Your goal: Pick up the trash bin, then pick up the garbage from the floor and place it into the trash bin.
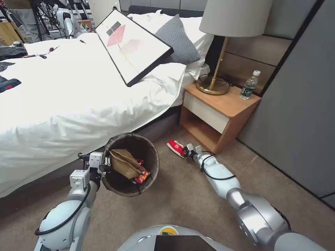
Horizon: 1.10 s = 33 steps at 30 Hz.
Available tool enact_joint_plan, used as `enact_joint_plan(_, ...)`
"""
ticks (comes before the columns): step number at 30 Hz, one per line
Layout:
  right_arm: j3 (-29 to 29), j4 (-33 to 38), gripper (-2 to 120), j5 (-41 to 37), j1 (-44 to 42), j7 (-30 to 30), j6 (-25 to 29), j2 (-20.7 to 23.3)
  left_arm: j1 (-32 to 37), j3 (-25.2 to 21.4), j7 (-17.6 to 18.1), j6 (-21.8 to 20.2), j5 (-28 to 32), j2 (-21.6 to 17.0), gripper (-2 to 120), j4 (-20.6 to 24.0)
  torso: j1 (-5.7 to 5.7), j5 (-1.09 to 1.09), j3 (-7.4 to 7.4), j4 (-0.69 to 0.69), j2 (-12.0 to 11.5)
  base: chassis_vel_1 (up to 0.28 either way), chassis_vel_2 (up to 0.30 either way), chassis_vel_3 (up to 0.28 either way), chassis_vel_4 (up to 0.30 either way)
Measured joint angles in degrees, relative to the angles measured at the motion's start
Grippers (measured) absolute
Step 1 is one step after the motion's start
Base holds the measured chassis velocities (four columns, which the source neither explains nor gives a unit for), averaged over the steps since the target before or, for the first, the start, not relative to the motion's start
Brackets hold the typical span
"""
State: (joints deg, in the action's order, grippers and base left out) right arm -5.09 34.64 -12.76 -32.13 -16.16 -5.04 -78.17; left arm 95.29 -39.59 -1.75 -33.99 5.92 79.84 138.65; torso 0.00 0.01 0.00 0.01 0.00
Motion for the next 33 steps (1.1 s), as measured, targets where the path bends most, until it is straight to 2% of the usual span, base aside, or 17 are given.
enact_joint_plan(2, -0.51, 1.25, 0, 0.11, -0.58, 0.11, -0.16, 0.27, 0.03, -0.06, -0.01, 0.00, 0.01, -0.01, 3, 0.06, 0.00, 0.00, 0.00, 0.00, 0.00, 0.000, 0.000, 0.000, 0.000)
enact_joint_plan(6, -2.12, 9.77, 0, -0.81, -4.70, 0.50, -1.77, 2.52, 0.20, -0.27, -0.10, 0.01, 0.08, -0.17, 3, 0.38, 0.00, 0.00, 0.00, -0.01, 0.00, 0.000, 0.000, 0.000, 0.000)
enact_joint_plan(8, -2.29, 11.74, 0, -1.18, -5.59, 0.58, -2.10, 3.06, 0.20, -0.27, -0.11, 0.02, 0.09, -0.20, 3, 0.40, 0.00, 0.00, 0.00, -0.01, 0.00, 0.000, 0.000, 0.000, 0.000)
enact_joint_plan(10, -3.03, 17.50, 0, -2.15, -8.23, 0.75, -3.13, 4.50, 0.12, -0.15, -0.14, 0.02, 0.11, -0.23, 3, 0.41, 0.00, -0.01, 0.00, -0.01, 0.00, 0.000, 0.000, 0.000, 0.000)
enact_joint_plan(22, -7.11, 33.79, 0, -3.00, -17.11, 1.35, -5.81, 8.55, 0.22, -0.44, -0.29, 0.02, 0.65, -0.69, 3, 1.09, 0.00, -0.01, 0.00, 0.00, 0.00, 0.000, 0.000, 0.000, 0.000)
enact_joint_plan(26, -8.06, 41.95, 0, -4.37, -20.78, 1.41, -7.57, 11.26, 0.20, -0.45, -0.32, 0.02, 0.79, -0.70, 3, 1.34, 0.00, -0.01, -0.01, 0.00, 0.00, 0.000, 0.000, 0.000, 0.000)
enact_joint_plan(33, -10.50, 49.46, 0, -4.46, -25.11, 2.21, -8.61, 14.58, 0.18, -0.59, -0.35, 0.01, 1.09, -0.74, 3, 1.62, 0.00, 0.00, 0.00, 0.00, 0.00, 0.000, 0.000, 0.000, 0.000)
